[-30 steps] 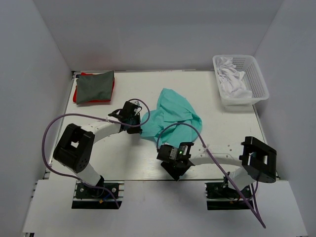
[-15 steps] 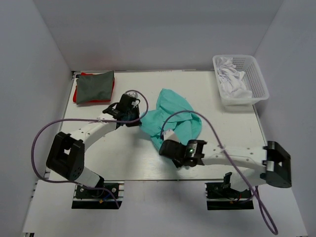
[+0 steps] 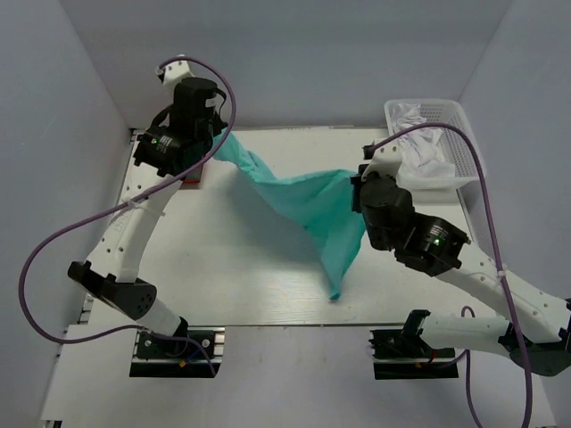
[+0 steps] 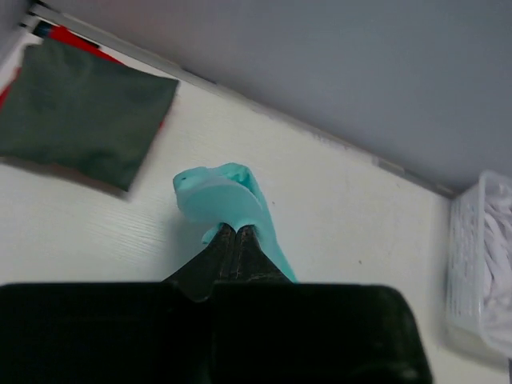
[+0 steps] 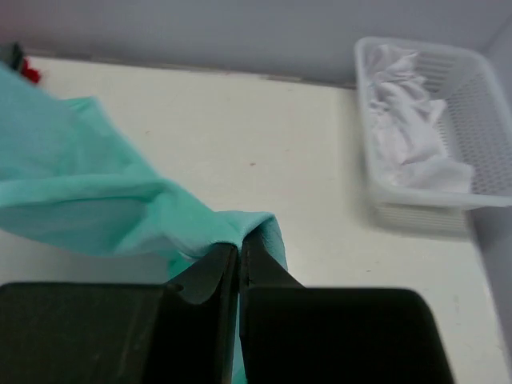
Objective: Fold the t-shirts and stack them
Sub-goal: Flatten out the tshirt
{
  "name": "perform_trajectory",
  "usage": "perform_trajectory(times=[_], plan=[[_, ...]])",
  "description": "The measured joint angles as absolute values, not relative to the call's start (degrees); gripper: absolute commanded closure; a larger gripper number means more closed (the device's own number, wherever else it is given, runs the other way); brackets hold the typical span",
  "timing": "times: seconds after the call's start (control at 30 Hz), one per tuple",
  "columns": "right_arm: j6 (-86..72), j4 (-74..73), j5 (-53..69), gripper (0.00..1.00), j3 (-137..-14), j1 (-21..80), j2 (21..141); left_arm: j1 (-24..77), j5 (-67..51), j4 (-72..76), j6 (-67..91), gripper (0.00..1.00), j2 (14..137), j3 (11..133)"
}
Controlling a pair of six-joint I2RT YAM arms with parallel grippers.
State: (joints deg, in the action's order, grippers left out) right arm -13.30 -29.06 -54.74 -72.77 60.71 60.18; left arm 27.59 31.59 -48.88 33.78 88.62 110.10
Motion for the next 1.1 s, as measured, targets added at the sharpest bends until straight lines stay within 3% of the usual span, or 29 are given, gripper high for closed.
perform_trajectory(times=[0.2,0.37,0.6,0.83,1.1], plan=[[-3.7,-23.9,-61.5,1.00,-73.4,56.7,56.8,27.0,41.6,-55.7,33.6,1.00,86.3,115.2],[3.4,-21.4,-63.7,1.00,-77.9,56.1,54.0,27.4,42.9,-56.0,30.6,1.00,80.9,114.9],[5.3,-27.5,-60.6,1.00,-90.7,56.0,55.8,28.3,34.5,-45.7,22.0,1.00,63.7,110.8],[5.5,-32.9,-52.2,1.00,-100.1,56.0,57.8,28.1,26.2,-42.5,16.8,1.00,62.5,121.5],[5.1,-37.1,-36.7,1.00,-103.7,56.0,51.1,27.5,15.4,-42.2,14.7,1.00,59.9,123.4]])
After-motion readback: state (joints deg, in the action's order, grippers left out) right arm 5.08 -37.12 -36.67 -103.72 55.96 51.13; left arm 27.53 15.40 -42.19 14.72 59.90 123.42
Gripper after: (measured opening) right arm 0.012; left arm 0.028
